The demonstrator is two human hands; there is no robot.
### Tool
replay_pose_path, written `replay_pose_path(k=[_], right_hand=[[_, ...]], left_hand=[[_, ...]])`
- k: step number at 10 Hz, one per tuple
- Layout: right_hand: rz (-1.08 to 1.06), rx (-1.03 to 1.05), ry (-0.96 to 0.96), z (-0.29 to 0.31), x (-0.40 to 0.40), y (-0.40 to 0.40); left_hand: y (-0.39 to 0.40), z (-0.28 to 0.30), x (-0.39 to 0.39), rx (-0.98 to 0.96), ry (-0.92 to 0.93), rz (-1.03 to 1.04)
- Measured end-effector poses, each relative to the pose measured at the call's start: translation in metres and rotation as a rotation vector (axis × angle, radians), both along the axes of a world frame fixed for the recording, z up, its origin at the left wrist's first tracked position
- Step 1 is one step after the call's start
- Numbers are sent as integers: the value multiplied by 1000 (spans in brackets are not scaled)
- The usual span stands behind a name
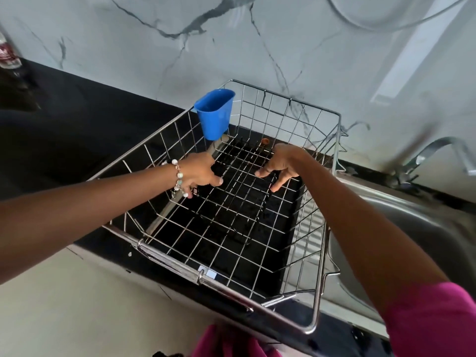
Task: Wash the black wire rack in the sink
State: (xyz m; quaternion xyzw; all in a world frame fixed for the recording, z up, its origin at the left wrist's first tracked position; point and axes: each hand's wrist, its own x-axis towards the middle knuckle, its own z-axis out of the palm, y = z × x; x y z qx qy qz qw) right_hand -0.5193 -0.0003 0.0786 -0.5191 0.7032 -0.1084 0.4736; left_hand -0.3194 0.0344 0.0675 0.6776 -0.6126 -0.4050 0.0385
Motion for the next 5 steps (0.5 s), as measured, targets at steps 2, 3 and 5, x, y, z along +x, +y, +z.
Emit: replay_pose_path(k=[2,3,5], right_hand=[[-38,10,-9,0,1,12],[-33,29,25,1,-1,20],[-49,-266,17,29,-27,36]], left_hand=[[5,4,-1,20,-6,-18],[8,17,-6,-93,-246,-163],[-4,60,-42,-292,-229,-311]])
